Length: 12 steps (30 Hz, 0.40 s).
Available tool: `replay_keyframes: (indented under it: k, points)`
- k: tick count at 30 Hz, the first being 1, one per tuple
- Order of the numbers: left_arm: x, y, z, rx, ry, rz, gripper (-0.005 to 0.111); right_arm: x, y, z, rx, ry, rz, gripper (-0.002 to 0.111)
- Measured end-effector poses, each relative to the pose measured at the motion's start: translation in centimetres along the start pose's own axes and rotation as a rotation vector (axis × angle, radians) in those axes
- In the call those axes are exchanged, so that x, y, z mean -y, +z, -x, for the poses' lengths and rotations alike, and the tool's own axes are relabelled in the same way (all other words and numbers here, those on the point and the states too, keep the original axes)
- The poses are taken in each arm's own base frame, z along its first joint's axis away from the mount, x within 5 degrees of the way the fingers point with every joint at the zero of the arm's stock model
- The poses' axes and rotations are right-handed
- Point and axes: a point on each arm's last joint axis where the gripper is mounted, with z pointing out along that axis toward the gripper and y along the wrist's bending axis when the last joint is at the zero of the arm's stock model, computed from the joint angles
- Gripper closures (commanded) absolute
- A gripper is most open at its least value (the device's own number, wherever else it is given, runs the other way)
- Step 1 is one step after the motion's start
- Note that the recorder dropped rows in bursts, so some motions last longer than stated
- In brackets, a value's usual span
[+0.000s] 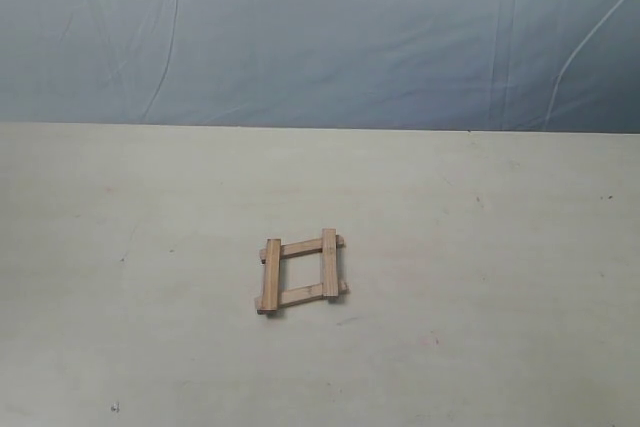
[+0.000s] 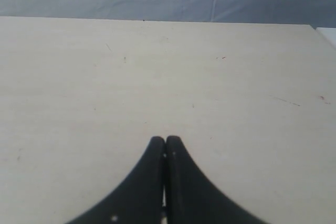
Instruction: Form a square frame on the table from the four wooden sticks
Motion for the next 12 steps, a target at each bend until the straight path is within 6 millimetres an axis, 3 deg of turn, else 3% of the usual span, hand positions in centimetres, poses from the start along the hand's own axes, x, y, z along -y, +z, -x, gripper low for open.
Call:
replay_keyframes:
  k: [12]
  points:
    - [0.0, 0.0, 0.0, 0.0, 0.0, 0.0, 0.107, 0.0, 0.0, 0.04, 0.004, 0.002, 0.0, 0.109]
